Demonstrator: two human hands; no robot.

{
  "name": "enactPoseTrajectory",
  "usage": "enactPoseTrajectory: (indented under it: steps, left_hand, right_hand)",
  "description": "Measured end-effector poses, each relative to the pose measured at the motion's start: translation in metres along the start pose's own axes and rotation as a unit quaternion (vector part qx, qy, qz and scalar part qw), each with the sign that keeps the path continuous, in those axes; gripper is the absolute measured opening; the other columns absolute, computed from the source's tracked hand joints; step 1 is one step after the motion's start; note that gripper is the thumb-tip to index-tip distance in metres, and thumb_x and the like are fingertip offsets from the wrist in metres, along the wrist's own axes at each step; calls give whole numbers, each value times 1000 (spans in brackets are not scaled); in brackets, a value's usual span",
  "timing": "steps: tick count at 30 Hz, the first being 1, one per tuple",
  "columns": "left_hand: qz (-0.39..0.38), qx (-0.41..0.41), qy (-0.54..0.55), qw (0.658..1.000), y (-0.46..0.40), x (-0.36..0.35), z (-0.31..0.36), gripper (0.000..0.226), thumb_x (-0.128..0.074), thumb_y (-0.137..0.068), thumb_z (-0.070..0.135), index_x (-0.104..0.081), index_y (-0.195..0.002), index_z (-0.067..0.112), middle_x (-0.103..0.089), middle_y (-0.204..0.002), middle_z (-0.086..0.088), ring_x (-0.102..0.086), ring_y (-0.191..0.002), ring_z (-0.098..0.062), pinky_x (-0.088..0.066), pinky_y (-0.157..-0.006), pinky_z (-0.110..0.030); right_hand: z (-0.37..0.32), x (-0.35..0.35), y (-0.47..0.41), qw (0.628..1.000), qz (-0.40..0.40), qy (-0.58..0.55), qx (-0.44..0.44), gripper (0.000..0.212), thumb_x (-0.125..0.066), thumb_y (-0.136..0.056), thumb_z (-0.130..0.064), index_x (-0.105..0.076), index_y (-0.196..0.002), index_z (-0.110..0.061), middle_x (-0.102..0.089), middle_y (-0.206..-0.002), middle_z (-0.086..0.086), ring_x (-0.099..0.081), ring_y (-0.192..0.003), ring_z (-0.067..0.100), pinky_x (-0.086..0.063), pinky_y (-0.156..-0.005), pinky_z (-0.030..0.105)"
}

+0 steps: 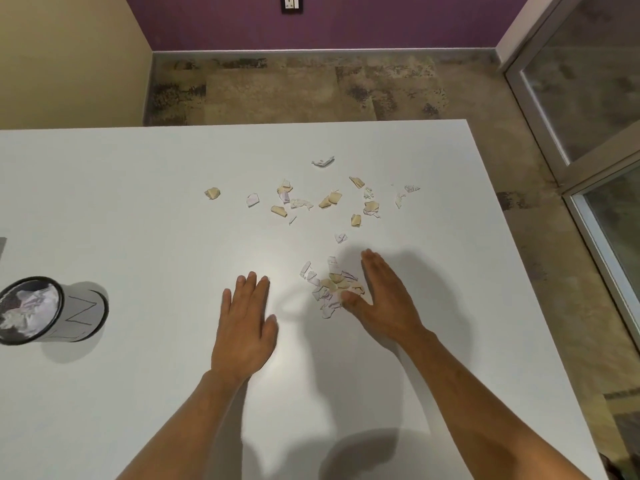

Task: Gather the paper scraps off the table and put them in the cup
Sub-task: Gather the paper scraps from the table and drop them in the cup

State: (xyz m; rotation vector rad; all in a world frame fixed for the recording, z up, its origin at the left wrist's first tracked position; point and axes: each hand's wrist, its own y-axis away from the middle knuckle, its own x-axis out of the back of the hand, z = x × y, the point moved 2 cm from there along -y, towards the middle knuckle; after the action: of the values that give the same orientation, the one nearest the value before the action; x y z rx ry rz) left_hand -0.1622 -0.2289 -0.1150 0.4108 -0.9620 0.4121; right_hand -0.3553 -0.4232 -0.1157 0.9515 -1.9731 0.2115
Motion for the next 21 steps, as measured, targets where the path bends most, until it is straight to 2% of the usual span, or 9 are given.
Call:
enactPoseTrajectory:
  steps: [2,4,8,12,14,16,17,19,21]
  left_hand:
    - [-45,-21,33,998,-13,-2,11,84,-47,-83,33,-7,-156,20,0,-164,-5,14,-150,-17,7,-122,-39]
    - [-96,-62,24,993,-32,-7,24,100,-57,-81,43,7,-155,20,16,-162,-6,24,-147,-19,12,-120,-39]
    - [-139,-139,-54,979,-61,-18,44,123,-64,-74,69,14,-153,17,28,-156,-6,27,-145,-26,16,-117,-38]
    - [-151,-186,-74,968,-68,-26,53,115,-64,-75,66,2,-155,15,9,-163,-8,17,-148,-24,12,-118,-37]
    - [-146,-187,-66,969,-65,-29,57,106,-62,-79,64,-4,-155,17,-3,-164,-3,8,-150,-21,9,-119,-34]
    - [-147,-182,-28,972,-59,-29,58,96,-62,-83,59,-13,-155,17,-9,-163,-1,0,-151,-20,5,-119,-32]
    - [-139,-184,-6,973,-57,-26,60,95,-67,-82,55,-19,-154,16,-13,-163,-3,-5,-151,-22,1,-120,-32]
    - [-98,-200,-6,975,-55,-17,61,100,-80,-71,51,-33,-149,11,-27,-158,-10,-26,-146,-30,-21,-117,-38]
    - [-56,-197,-45,978,-58,-12,66,104,-84,-60,57,-43,-145,12,-39,-152,-13,-41,-136,-34,-39,-107,-42]
  right_hand:
    - [-6,-6,-5,998,-47,29,35,101,-35,-79,-85,9,-153,-31,9,-161,-18,18,-143,-7,8,-118,25]
    - [-12,-15,-10,993,-74,71,58,111,-35,-74,-89,14,-152,-29,17,-159,-15,24,-143,-2,15,-118,33]
    - [-16,-25,-14,987,-92,98,92,114,-34,-72,-91,19,-151,-29,24,-157,-16,25,-144,2,21,-117,36]
    - [-16,-28,-11,978,-100,114,143,103,-31,-81,-83,11,-154,-24,15,-161,-11,20,-146,5,14,-120,39]
    - [-15,-25,-7,982,-106,71,140,92,-29,-86,-78,3,-155,-26,12,-159,-18,15,-146,0,8,-122,35]
    - [-12,-20,-2,990,-94,36,101,82,-26,-88,-77,-9,-154,-32,0,-160,-21,5,-147,-3,-5,-123,35]
    - [-10,-15,1,994,-74,35,73,77,-29,-88,-76,-15,-152,-36,-10,-161,-18,-4,-147,-1,-13,-122,37]
    - [-12,-6,1,995,-40,76,46,75,-40,-86,-73,-18,-149,-40,-25,-158,-11,-21,-145,11,-25,-116,41]
    - [-19,-1,-4,990,-48,122,43,81,-51,-84,-69,-14,-149,-40,-27,-157,-6,-27,-139,21,-33,-109,41]
